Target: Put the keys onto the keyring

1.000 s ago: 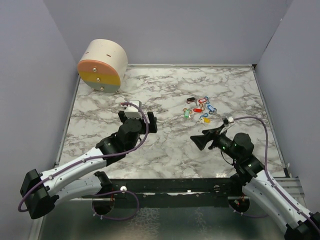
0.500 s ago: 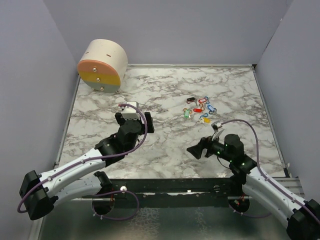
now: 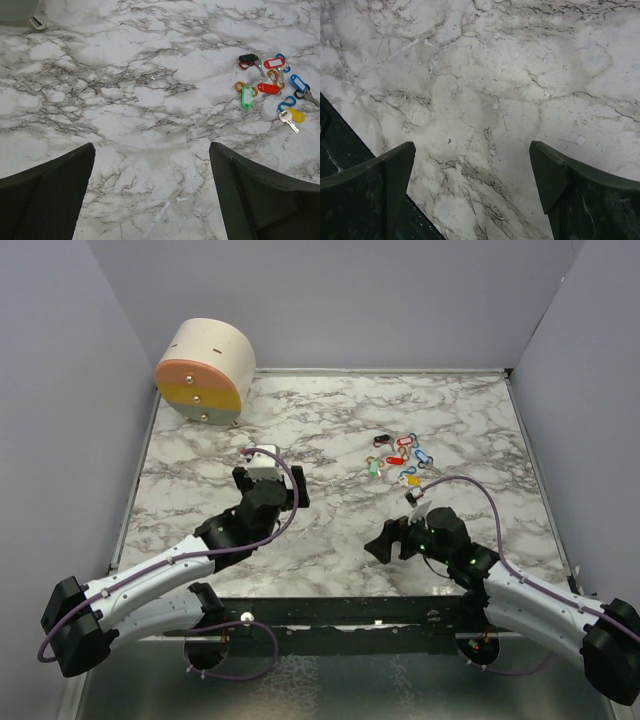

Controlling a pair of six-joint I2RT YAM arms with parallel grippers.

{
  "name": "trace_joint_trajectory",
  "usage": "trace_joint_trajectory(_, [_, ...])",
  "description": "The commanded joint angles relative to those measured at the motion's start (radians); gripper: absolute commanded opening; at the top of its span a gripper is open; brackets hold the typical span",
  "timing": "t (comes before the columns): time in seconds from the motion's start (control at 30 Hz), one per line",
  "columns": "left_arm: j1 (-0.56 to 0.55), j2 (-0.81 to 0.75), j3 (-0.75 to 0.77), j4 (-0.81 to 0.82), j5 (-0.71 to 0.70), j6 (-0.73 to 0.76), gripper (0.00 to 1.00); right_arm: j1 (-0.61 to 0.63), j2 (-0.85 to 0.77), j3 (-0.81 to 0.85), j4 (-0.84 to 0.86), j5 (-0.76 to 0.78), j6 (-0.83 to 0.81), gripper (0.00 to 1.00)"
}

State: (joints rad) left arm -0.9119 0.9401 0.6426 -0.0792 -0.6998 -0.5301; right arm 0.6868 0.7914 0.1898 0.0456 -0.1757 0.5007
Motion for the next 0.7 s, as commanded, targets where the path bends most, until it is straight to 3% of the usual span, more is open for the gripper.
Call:
trace_joint_trajectory(0.0, [-0.001, -0.014, -0.016, 0.014, -0.022, -0.013, 0.99, 0.013, -0.016, 0.024, 0.019, 0.068, -0.001, 0.99])
trace_joint_trajectory(0.67, [-0.001, -0.026, -0.025, 0.031, -0.012, -0.008, 0.99, 0.013, -0.010, 0.025, 0.019, 0.079, 0.000, 1.00])
